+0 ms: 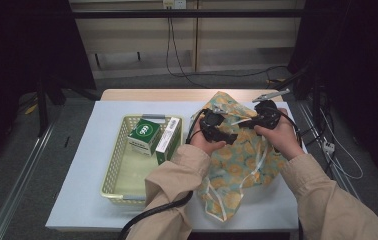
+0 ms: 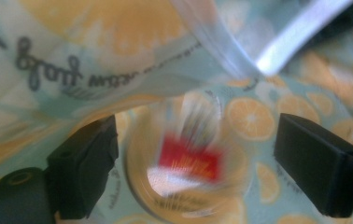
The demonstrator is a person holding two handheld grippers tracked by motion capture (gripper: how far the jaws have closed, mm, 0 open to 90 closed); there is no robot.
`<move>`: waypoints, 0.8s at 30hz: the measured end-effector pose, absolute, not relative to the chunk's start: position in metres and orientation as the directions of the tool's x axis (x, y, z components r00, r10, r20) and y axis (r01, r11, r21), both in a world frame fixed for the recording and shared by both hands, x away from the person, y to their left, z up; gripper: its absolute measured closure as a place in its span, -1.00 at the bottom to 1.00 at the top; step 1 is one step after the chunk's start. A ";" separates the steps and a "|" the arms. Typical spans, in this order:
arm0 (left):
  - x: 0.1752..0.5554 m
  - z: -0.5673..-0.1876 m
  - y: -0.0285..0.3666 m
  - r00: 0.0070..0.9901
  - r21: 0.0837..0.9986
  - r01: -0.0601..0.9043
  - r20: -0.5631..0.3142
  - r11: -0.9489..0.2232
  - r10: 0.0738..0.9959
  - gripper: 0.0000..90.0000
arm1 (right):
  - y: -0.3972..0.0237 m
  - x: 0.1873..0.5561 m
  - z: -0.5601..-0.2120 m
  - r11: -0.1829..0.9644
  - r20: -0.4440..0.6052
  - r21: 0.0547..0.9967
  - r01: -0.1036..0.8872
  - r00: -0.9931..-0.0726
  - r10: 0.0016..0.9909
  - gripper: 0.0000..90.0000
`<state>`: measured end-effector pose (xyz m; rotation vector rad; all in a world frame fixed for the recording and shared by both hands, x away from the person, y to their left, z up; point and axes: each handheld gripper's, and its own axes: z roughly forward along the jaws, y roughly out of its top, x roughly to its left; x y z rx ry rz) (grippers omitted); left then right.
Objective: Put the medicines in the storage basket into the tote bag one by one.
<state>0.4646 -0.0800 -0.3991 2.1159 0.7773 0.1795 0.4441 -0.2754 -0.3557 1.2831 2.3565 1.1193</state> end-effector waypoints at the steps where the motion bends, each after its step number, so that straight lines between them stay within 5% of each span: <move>1: 0.464 -0.398 -0.080 0.794 0.768 0.467 -0.145 -0.439 0.590 -0.72 | -0.275 0.444 -0.357 0.326 0.149 0.713 0.621 -0.588 0.795 0.98; 24: 0.415 -0.351 -0.010 0.855 0.745 0.421 -0.136 -0.517 0.500 -0.78 | -0.262 0.437 -0.370 0.363 0.128 0.690 0.626 -0.598 0.791 0.98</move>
